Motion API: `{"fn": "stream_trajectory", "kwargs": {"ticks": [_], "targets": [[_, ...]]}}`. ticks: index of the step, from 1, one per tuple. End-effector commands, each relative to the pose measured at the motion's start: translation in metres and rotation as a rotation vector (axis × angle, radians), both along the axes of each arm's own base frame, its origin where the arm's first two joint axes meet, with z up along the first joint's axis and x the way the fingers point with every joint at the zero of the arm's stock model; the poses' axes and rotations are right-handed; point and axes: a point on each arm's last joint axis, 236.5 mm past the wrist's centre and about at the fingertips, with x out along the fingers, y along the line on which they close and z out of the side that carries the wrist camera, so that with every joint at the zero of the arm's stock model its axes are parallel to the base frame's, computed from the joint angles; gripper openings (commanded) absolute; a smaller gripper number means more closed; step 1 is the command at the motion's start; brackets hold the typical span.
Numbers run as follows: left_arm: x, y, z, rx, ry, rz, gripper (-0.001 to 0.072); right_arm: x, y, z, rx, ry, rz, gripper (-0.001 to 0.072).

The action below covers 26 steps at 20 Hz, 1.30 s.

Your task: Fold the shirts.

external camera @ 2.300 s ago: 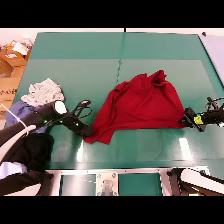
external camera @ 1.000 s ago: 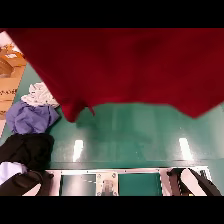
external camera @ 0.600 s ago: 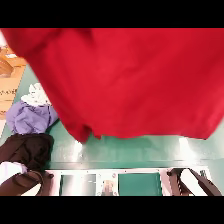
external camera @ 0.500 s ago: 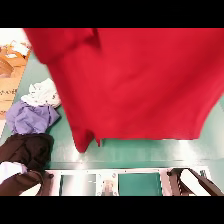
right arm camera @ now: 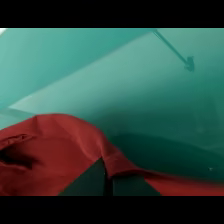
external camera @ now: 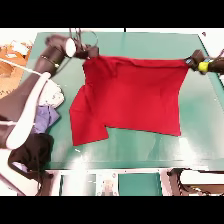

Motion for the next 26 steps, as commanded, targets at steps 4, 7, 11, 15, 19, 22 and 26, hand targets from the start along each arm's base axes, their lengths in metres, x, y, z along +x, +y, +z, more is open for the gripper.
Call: {"fn": "stream_trajectory", "kwargs": {"ticks": [4, 7, 11, 15, 19, 22, 26], "targets": [[0.009, 0.013, -0.066, -0.189, 0.21, 0.029, 0.0518, 0.005, -0.005, -0.106, 0.062, 0.186, 0.007, 0.0373], [-0.013, 0.041, -0.043, -0.292, 0.35, -0.078, 0.0523, -0.014, -0.026, -0.085, 0.111, 0.21, 0.049, 0.0305], [-0.051, 0.09, -0.02, -0.295, 0.472, -0.188, 0.0017, -0.073, -0.044, -0.069, 0.187, 0.295, 0.113, 0.0011], [-0.09, 0.11, -0.018, -0.234, 0.568, -0.283, 0.0021, -0.163, -0.063, -0.097, 0.057, 0.489, 0.001, 0.0011], [-0.132, 0.102, -0.024, -0.226, 0.606, -0.348, 0.0022, -0.258, -0.074, -0.14, -0.017, 0.685, -0.205, 0.0042], [-0.198, 0.11, -0.058, -0.237, 0.65, -0.343, 0.0021, -0.295, -0.053, -0.168, 0.058, 0.765, -0.238, 0.0373], [-0.256, 0.147, -0.103, -0.297, 0.647, -0.122, 0.0023, -0.313, -0.025, -0.193, 0.165, 0.815, -0.251, 0.0373]]}}
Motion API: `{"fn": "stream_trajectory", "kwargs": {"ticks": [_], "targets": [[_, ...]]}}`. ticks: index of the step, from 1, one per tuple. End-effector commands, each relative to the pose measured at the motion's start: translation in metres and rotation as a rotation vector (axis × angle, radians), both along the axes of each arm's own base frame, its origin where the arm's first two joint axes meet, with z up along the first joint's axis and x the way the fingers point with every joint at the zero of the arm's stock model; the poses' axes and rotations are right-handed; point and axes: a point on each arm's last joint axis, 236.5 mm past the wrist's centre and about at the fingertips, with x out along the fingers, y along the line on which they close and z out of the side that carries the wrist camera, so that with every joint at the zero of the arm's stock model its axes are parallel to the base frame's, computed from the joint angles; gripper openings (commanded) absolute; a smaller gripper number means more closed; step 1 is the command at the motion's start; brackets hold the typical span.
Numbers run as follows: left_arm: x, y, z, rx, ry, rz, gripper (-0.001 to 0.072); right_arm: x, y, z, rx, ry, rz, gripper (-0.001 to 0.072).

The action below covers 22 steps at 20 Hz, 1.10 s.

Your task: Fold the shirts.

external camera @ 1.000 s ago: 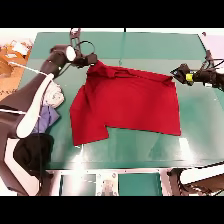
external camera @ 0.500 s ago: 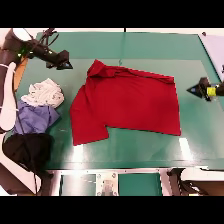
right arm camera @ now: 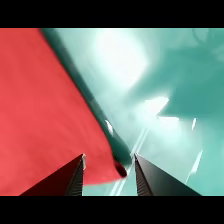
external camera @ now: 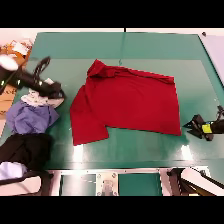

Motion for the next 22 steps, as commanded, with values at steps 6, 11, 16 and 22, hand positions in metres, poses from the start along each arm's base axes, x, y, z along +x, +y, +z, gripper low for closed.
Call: {"fn": "stream_trajectory", "kwargs": {"ticks": [6, 11, 16, 22], "targets": [[-0.055, 0.027, -0.045, 0.001, 0.044, 0.194, 0.0022, 0.014, 0.039, -0.031, 0.112, -0.101, -0.186, 0.0373], [-0.047, 0.03, -0.045, 0.01, 0.016, 0.217, 0.0024, 0.025, 0.042, -0.036, 0.096, -0.119, -0.186, 0.0077], [-0.047, 0.03, -0.044, 0.003, 0.037, 0.246, 0.0633, 0.054, -0.006, 0.002, -0.009, -0.216, -0.148, 0.0011], [-0.049, 0.013, -0.064, -0.03, 0.057, 0.3, 0.0635, 0.075, -0.028, 0.022, -0.043, -0.262, -0.141, 0.0012]]}}
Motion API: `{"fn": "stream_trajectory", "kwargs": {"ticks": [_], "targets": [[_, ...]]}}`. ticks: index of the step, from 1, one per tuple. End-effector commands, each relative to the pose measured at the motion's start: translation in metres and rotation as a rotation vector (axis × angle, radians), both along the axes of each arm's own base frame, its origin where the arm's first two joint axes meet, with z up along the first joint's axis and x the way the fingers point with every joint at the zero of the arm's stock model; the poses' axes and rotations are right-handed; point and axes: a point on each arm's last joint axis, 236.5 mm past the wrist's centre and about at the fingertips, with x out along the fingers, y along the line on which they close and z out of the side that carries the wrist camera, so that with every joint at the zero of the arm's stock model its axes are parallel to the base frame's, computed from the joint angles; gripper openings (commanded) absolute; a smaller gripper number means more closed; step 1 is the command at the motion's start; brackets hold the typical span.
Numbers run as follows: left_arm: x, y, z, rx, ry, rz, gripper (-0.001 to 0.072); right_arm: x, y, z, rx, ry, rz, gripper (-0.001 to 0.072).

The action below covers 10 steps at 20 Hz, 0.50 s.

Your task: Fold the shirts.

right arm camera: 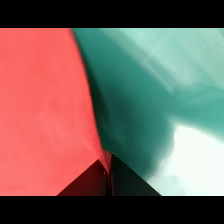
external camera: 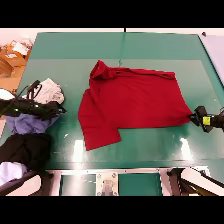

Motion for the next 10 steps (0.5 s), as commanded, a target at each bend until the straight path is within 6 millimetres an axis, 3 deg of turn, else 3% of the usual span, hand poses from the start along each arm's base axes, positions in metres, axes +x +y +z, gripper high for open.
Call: {"fn": "stream_trajectory", "kwargs": {"ticks": [1, 6, 10], "targets": [[-0.001, -0.023, -0.019, -0.053, 0.009, 0.055, 0.0635, 0.007, 0.003, -0.001, 0.008, 0.005, 0.032, 0.0012], [0.008, -0.068, -0.073, -0.058, 0.023, 0.136, 0.0634, 0.011, 0.021, -0.01, 0.017, 0.021, 0.106, 0.0012], [0.015, -0.092, -0.088, -0.165, 0.058, 0.17, 0.0632, 0.012, 0.021, -0.01, 0.016, 0.022, 0.108, 0.0012]]}}
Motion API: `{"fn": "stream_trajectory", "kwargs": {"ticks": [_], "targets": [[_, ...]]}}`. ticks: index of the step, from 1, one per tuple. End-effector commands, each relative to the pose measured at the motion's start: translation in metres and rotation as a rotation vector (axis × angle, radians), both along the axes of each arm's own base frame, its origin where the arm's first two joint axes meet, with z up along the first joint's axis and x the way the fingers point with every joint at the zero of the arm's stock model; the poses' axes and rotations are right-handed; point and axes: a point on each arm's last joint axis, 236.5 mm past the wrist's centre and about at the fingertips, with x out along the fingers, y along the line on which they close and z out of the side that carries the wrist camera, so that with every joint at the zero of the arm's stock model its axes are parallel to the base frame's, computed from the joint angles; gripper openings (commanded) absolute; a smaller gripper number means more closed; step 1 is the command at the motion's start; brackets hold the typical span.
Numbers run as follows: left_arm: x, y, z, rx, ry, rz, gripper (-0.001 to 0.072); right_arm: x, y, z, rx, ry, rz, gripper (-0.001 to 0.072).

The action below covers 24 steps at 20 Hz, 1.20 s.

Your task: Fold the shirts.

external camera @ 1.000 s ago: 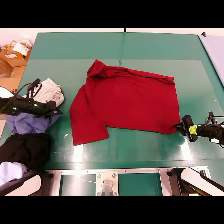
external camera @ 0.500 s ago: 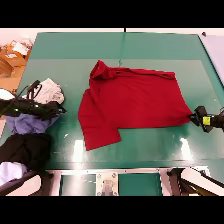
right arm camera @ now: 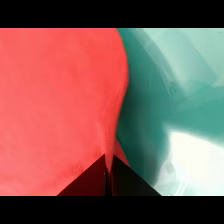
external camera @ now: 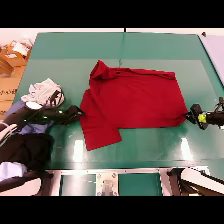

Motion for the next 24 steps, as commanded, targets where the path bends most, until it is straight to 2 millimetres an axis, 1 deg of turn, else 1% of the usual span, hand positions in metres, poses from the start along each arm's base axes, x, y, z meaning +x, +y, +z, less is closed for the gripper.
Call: {"fn": "stream_trajectory", "kwargs": {"ticks": [1, 2, 3, 4, 7, 9, 10, 11, 12, 13, 14, 15, 16, 17, 18, 19, 20, 22, 23, 24], "targets": [[0.01, -0.01, -0.021, -0.028, 0.002, 0.057, 0.0531, 0.001, 0.002, -0.001, 0.0, 0.0, 0.011, 0.0012], [0.013, -0.011, -0.019, -0.034, -0.021, 0.047, 0.0354, 0.001, 0.002, -0.001, 0.0, 0.0, 0.012, 0.0012], [0.016, -0.012, -0.016, -0.031, -0.048, 0.028, 0.0199, 0.001, 0.002, -0.001, 0.001, 0.001, 0.012, 0.0012], [0.02, -0.014, -0.012, -0.03, -0.074, 0.002, 0.0017, 0.001, 0.003, -0.001, 0.002, 0.001, 0.013, 0.0012], [0.028, -0.021, 0.007, -0.042, -0.123, -0.077, 0.0021, -0.003, 0.01, 0.001, 0.019, 0.006, 0.054, 0.0012], [0.033, -0.021, 0.03, -0.017, -0.161, -0.133, 0.002, -0.005, 0.018, 0.009, 0.05, 0.009, 0.084, 0.0011], [0.04, -0.017, 0.051, 0.017, -0.207, -0.153, 0.002, 0.0, 0.023, 0.022, 0.074, -0.014, 0.099, 0.0011], [0.047, -0.011, 0.077, 0.065, -0.278, -0.177, 0.002, 0.012, 0.028, 0.044, 0.09, -0.069, 0.11, 0.001], [0.056, -0.004, 0.114, 0.118, -0.364, -0.19, 0.002, 0.024, 0.033, 0.071, 0.093, -0.131, 0.133, 0.001], [0.063, 0.003, 0.157, 0.168, -0.463, -0.195, 0.002, 0.036, 0.04, 0.107, 0.074, -0.21, 0.171, 0.001], [0.068, 0.011, 0.211, 0.22, -0.589, -0.187, 0.002, 0.047, 0.047, 0.145, 0.043, -0.295, 0.21, 0.001], [0.069, 0.017, 0.268, 0.255, -0.721, -0.161, 0.002, 0.058, 0.057, 0.192, 0.005, -0.406, 0.24, 0.0011], [0.064, 0.022, 0.335, 0.279, -0.874, -0.121, 0.002, 0.064, 0.068, 0.241, -0.019, -0.522, 0.252, 0.0011], [0.05, 0.026, 0.401, 0.293, -1.031, -0.083, 0.002, 0.064, 0.081, 0.298, -0.035, -0.659, 0.26, 0.0011], [0.03, 0.028, 0.46, 0.295, -1.168, -0.051, 0.002, 0.058, 0.094, 0.35, -0.056, -0.793, 0.268, 0.0011], [0.003, 0.03, 0.517, 0.295, -1.303, -0.026, 0.0021, 0.047, 0.104, 0.403, -0.101, -0.923, 0.274, 0.0011], [-0.024, 0.031, 0.563, 0.294, -1.416, -0.004, 0.0021, 0.033, 0.114, 0.447, -0.168, -1.029, 0.28, 0.0011], [-0.083, 0.035, 0.64, 0.289, -1.618, 0.038, 0.0022, -0.008, 0.136, 0.53, -0.332, -1.231, 0.288, 0.0011], [-0.108, 0.037, 0.666, 0.287, -1.695, 0.053, 0.0022, -0.028, 0.147, 0.562, -0.396, -1.315, 0.288, 0.0011], [-0.134, 0.037, 0.687, 0.286, -1.76, 0.062, 0.0022, -0.048, 0.157, 0.591, -0.445, -1.388, 0.28, 0.0011]]}}
